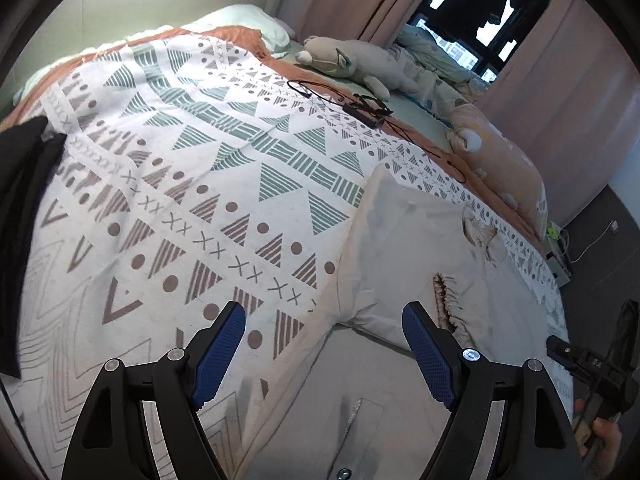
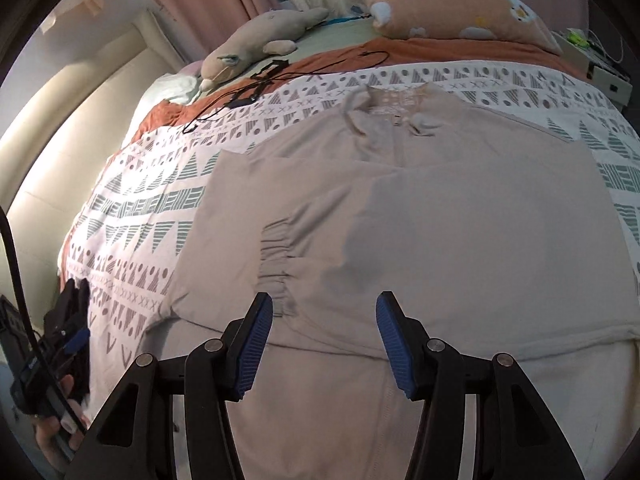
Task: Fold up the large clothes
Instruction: 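Move both grippers back to the drawstring hem of the beige jacket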
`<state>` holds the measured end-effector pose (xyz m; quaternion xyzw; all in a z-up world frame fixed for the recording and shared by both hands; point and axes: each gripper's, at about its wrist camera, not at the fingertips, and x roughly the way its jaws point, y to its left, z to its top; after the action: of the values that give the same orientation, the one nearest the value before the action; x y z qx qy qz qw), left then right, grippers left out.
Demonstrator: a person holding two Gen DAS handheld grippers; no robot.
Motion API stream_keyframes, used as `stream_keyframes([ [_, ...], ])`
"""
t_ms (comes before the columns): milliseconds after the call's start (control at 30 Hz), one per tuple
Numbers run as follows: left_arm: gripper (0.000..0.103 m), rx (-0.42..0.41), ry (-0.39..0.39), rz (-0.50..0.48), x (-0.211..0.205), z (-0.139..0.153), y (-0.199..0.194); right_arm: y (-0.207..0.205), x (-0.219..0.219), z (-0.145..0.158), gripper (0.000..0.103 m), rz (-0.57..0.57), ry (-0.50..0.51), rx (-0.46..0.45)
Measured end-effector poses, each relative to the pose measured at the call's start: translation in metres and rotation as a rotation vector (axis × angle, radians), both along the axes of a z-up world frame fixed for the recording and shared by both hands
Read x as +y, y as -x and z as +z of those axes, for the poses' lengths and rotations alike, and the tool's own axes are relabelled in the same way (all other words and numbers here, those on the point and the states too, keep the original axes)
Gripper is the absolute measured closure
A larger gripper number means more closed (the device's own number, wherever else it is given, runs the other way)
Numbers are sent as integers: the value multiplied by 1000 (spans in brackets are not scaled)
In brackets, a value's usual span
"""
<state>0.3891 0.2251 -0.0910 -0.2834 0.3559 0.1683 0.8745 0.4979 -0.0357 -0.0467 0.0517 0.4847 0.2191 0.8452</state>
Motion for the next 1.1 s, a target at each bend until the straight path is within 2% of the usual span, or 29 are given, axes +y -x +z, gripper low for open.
stream_keyframes([
  [67,21,-15,-32,-27,-12,5,4,8,-29,3,49,-47,-4,-7],
  [167,22,-33,-28,-86,-30,7,10,25,-68,13,45,-93,-29,-30],
  [233,22,-37,-57,-114,-44,11,19,40,-97,19,28,-130,-44,-51],
  [300,22,-51,-76,-125,-55,16,33,52,-121,23,20,-161,-61,-62],
  [367,21,-69,-76,-140,-62,22,49,64,-141,27,17,-184,-91,-62],
  [433,21,-95,-68,-161,-67,28,65,80,-162,29,0,-206,-128,-65],
  [533,21,-121,-60,-165,-72,39,93,105,-188,31,0,-239,-149,-82],
  [667,21,-122,-108,-131,-76,52,132,141,-222,29,0,-276,-202,-96],
  [800,21,-103,-143,-120,-79,57,164,180,-250,31,0,-322,-160,-173],
  [1100,21,-100,-119,-102,-88,55,221,248,-301,25,0,-395,-117,-279],
])
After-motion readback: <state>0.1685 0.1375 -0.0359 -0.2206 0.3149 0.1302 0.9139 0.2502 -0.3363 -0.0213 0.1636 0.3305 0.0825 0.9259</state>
